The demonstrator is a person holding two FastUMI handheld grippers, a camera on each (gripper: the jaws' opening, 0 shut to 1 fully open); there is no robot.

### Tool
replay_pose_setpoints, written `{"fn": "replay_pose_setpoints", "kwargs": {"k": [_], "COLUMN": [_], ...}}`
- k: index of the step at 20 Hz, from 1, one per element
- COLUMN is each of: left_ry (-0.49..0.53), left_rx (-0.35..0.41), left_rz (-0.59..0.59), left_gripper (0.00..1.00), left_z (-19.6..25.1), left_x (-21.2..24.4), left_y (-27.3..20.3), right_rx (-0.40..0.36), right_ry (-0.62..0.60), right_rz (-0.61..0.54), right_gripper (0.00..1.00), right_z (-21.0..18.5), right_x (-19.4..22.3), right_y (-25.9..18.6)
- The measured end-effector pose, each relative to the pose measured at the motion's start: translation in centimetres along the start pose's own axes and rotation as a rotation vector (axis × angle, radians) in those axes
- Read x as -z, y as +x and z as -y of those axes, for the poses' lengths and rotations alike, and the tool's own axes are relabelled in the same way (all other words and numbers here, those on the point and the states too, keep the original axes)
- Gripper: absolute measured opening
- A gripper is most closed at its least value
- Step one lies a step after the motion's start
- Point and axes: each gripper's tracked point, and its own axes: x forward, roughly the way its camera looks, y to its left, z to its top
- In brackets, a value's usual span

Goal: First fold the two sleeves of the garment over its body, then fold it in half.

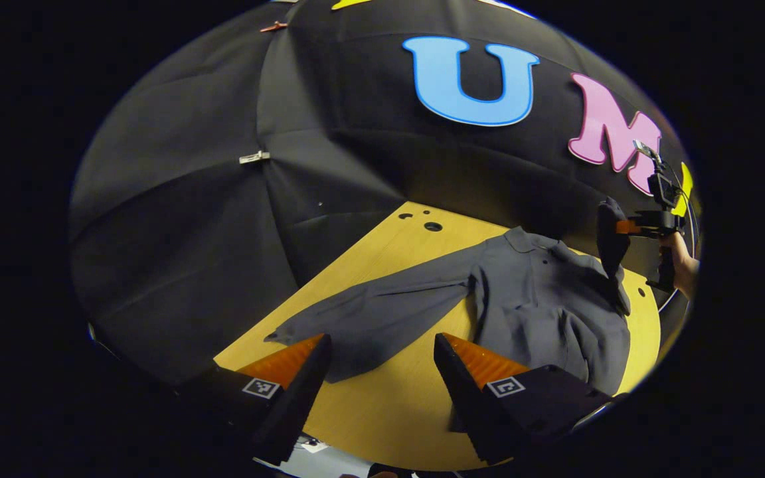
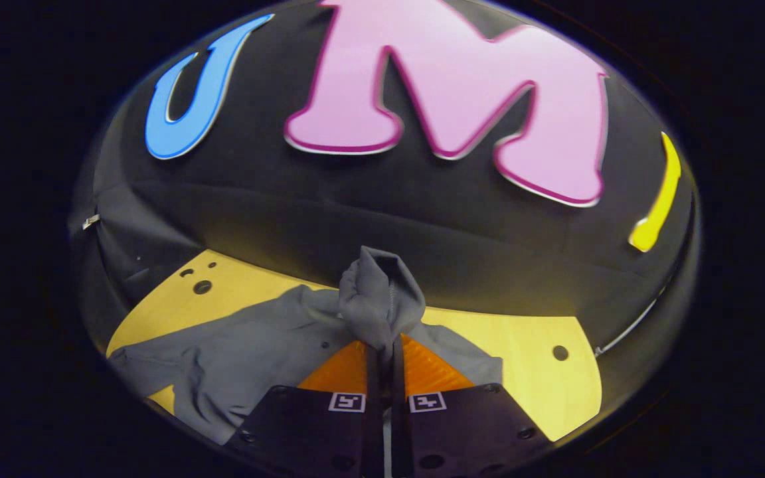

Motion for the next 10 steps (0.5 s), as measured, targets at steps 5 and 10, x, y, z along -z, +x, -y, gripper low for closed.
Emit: {"fn": "replay_pose_setpoints", "kwargs": {"k": [5,10], "left_ry": [-0.048,-0.075], "left_rx": [-0.081,-0.161], "left_rz": [-0.017,-0.026], "left_gripper": [0.97,0.97], "left_z": [-3.6,-6.8], "left_x": [0.6,1.4], "left_y": [-0.5,-1.2], "right_rx": [-0.118,-0.209], "right_ry": [-0.034,-0.07], "right_rz": [-0.033,-0.093], "right_gripper": [0.09,0.09], "right_z": [-9.5,-17.5], "right_x": [1.2,3.7], "right_y": [3.1,5.1]}}
